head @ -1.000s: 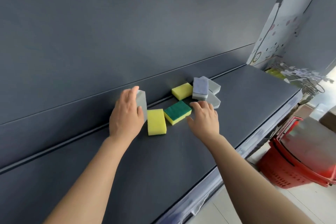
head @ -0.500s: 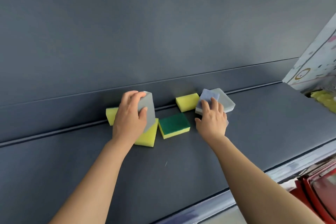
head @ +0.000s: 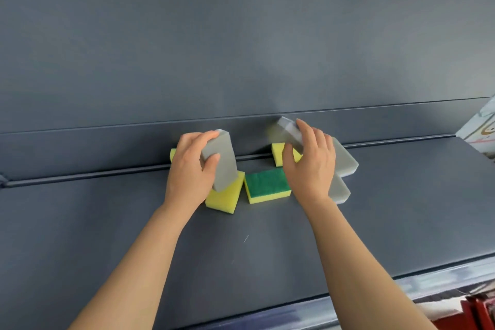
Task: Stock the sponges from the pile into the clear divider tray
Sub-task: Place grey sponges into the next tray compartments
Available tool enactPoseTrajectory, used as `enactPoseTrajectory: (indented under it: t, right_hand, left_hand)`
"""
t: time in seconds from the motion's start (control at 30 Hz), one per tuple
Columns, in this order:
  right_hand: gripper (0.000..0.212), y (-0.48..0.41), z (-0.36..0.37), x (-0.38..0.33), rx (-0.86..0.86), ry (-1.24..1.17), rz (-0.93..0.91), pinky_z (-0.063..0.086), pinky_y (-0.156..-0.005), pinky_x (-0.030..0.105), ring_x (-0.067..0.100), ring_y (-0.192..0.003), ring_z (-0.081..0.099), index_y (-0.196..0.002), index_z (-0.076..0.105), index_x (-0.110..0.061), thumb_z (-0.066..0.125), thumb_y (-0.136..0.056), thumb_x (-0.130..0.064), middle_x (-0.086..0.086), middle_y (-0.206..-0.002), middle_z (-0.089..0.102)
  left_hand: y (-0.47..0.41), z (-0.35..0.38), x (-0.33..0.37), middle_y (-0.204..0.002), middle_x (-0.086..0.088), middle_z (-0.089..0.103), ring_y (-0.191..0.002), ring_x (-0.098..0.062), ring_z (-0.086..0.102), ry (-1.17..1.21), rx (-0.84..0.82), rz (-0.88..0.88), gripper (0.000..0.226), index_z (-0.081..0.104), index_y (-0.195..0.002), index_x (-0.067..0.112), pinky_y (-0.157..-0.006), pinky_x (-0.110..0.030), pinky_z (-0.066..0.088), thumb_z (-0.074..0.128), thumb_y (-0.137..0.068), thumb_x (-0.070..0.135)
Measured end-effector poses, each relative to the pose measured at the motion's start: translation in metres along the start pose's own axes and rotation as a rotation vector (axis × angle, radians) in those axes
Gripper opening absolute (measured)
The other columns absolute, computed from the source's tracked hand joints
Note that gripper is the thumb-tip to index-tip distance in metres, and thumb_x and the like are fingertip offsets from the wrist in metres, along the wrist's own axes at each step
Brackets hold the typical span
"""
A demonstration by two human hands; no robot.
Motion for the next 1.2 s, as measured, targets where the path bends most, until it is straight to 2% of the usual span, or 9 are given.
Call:
enactPoseTrajectory:
  t: [0.1,0.27,0.4,0.47,0.63,0.83,0.97,1.03,1.2]
  right_hand:
    - [0.035,0.002,0.006,-0.028,-0.092,-0.231,0.059,0.045,-0.075,0.038,0.024,-0.088,0.052,-0.115,0.050,-0.012,0.063,-0.083,-0.018,-0.003,-0.099,0.059]
    - [0.026,0.019,0.028,-0.076,-0.262,-0.476,0.096,0.050,-0.072,0.032,0.012,-0.087,0.057,-0.109,0.060,-0.021,0.065,-0.084,-0.025,-0.008,-0.096,0.063]
    - [0.029,0.048,0.052,-0.118,-0.401,-0.648,0.206,0.050,-0.080,0.027,0.006,-0.094,0.059,-0.111,0.066,-0.023,0.071,-0.082,-0.029,-0.009,-0.103,0.066]
    - [0.032,0.065,0.062,-0.145,-0.467,-0.684,0.217,0.047,-0.082,0.022,0.006,-0.098,0.059,-0.112,0.066,-0.021,0.071,-0.082,-0.030,-0.009,-0.106,0.067]
    - [0.030,0.115,0.085,-0.225,-0.627,-0.769,0.208,0.043,-0.075,0.008,0.004,-0.096,0.057,-0.111,0.066,-0.023,0.071,-0.083,-0.030,-0.011,-0.107,0.066]
    - [0.031,0.181,0.104,-0.320,-0.754,-0.807,0.152,0.041,-0.074,0.014,0.007,-0.094,0.058,-0.111,0.066,-0.025,0.071,-0.081,-0.033,-0.013,-0.106,0.065]
    - [0.020,0.220,0.110,-0.381,-0.805,-0.843,0.116,0.044,-0.072,0.020,0.008,-0.083,0.057,-0.098,0.064,-0.024,0.073,-0.080,-0.029,-0.013,-0.095,0.064]
    - [0.018,0.238,0.115,-0.410,-0.835,-0.853,0.090,0.045,-0.071,0.021,0.009,-0.080,0.057,-0.095,0.064,-0.024,0.074,-0.080,-0.028,-0.010,-0.093,0.065]
    - [0.020,0.273,0.125,-0.481,-0.926,-0.876,0.009,0.043,-0.067,0.013,0.000,-0.072,0.054,-0.095,0.064,-0.024,0.075,-0.078,-0.023,-0.013,-0.086,0.063]
  left_hand:
    - [0.005,-0.020,-0.009,-0.114,0.006,0.051,-0.100,-0.010,0.048,0.038,0.033,-0.053,0.037,0.054,-0.116,0.021,-0.084,-0.031,0.044,0.061,-0.083,0.008]
    - [0.024,-0.072,-0.037,-0.106,0.011,0.053,-0.090,-0.013,0.053,0.116,0.118,-0.189,0.030,0.055,-0.105,0.029,-0.075,-0.029,0.045,0.062,-0.082,0.011]
    - [0.052,-0.121,-0.069,-0.108,0.012,0.054,-0.092,-0.011,0.056,0.210,0.170,-0.311,0.032,0.058,-0.101,0.041,-0.079,-0.030,0.048,0.061,-0.084,0.013]
    - [0.070,-0.149,-0.086,-0.111,0.011,0.057,-0.095,-0.011,0.057,0.261,0.185,-0.355,0.035,0.059,-0.099,0.044,-0.082,-0.031,0.048,0.062,-0.084,0.012]
    - [0.117,-0.225,-0.125,-0.110,0.004,0.063,-0.097,-0.016,0.059,0.335,0.223,-0.428,0.038,0.062,-0.096,0.044,-0.081,-0.030,0.047,0.062,-0.084,0.008]
    - [0.175,-0.318,-0.166,-0.104,0.003,0.065,-0.095,-0.019,0.059,0.320,0.260,-0.464,0.036,0.063,-0.095,0.040,-0.083,-0.034,0.048,0.062,-0.084,0.006]
    - [0.211,-0.374,-0.190,-0.102,0.004,0.065,-0.095,-0.019,0.060,0.305,0.296,-0.481,0.038,0.062,-0.093,0.041,-0.080,-0.031,0.048,0.062,-0.085,0.004]
    - [0.227,-0.400,-0.204,-0.103,0.002,0.065,-0.096,-0.020,0.060,0.286,0.313,-0.499,0.039,0.062,-0.093,0.043,-0.082,-0.036,0.049,0.062,-0.084,0.005]
    - [0.259,-0.461,-0.231,-0.104,-0.001,0.065,-0.099,-0.021,0.060,0.272,0.355,-0.533,0.042,0.063,-0.091,0.047,-0.088,-0.044,0.050,0.063,-0.084,0.006]
Point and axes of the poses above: each hand's wrist, its own y-axis away from the middle knuckle, its own z-axis out of the palm, x = y × z, the point moved 10 cm from there along -y, towards the middle knuckle
